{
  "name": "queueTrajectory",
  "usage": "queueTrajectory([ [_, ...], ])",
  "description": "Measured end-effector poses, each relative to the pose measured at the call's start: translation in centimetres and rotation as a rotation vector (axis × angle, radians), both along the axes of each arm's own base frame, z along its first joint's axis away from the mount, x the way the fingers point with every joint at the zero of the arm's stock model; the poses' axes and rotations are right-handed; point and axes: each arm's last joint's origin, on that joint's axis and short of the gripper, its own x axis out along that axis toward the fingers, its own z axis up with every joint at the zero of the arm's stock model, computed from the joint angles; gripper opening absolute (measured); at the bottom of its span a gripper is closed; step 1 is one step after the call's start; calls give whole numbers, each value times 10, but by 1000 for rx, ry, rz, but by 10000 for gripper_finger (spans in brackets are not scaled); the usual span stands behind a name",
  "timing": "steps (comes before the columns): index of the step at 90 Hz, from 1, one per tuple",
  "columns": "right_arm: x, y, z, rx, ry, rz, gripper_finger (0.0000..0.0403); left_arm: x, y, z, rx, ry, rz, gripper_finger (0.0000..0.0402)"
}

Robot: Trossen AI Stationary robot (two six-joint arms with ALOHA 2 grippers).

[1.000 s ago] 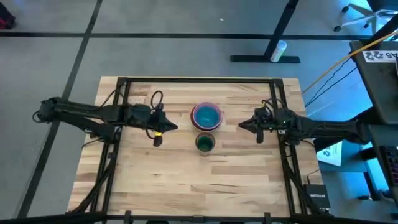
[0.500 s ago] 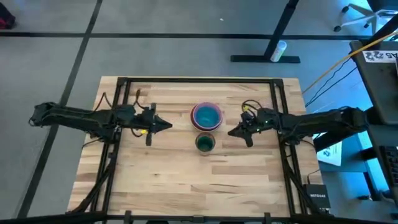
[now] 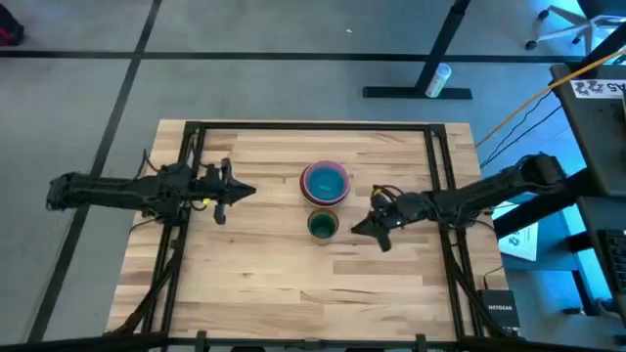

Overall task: Nest bowls inside each other
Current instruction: Move the cups

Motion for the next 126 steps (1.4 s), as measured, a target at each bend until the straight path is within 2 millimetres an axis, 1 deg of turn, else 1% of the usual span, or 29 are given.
queueTrajectory([
  [14,22,4,2,-25,36,6,0,-4,0,-1,-4,-12,4,0],
  [25,31,6,-5,-18,101,19,0,-5,0,-1,-2,-11,4,0],
  [40,33,7,-12,9,141,14,0,-6,0,-3,-4,19,4,0],
  [61,33,5,-13,18,156,-17,0,-6,0,-4,-1,24,4,0],
  [81,36,-6,-12,19,157,-68,0,-6,0,-4,-1,25,4,0],
  [90,41,-10,-7,-1,161,-62,0,-6,0,-4,-1,25,4,0],
  [105,58,-14,-1,-25,162,-15,0,-6,0,-4,-1,25,4,0],
  [126,78,-13,-8,-18,193,44,0,-6,0,-4,-1,26,4,0],
])
